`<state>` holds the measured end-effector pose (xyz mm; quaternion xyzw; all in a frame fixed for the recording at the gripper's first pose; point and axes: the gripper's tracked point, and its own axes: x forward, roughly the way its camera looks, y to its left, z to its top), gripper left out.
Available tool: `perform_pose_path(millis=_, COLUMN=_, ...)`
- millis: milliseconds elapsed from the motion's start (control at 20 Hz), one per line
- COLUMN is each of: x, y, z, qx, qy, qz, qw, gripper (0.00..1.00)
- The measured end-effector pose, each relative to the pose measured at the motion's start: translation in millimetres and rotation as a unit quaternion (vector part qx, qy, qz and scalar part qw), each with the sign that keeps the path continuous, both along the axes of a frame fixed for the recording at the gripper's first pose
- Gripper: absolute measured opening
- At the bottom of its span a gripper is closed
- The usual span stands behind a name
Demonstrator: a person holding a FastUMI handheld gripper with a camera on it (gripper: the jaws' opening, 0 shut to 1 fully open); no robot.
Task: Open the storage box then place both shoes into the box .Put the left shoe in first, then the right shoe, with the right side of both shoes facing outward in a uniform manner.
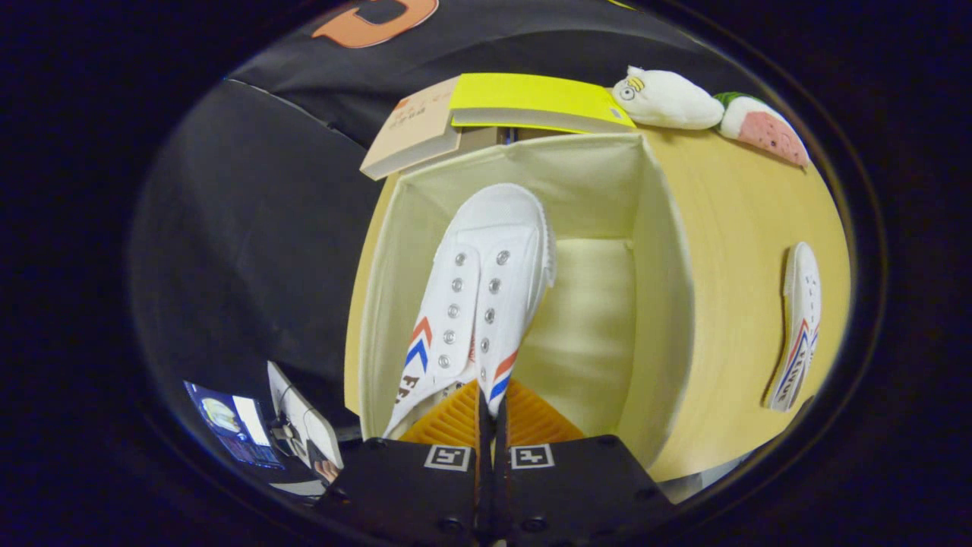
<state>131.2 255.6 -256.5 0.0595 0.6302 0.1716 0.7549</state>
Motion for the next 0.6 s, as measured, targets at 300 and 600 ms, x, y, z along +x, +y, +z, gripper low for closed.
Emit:
perform_pose_path(millis=300, x=-3.5, y=11.2, z=-28.3, qx=-0.017, qy=0.046, qz=-0.002, qw=0.999, gripper=0.06)
perform_pose_path(millis=600, x=-4.8, y=17.8, z=-19.1, qx=-0.007, qy=0.057, qz=0.008, qw=0.998, gripper=0.1)
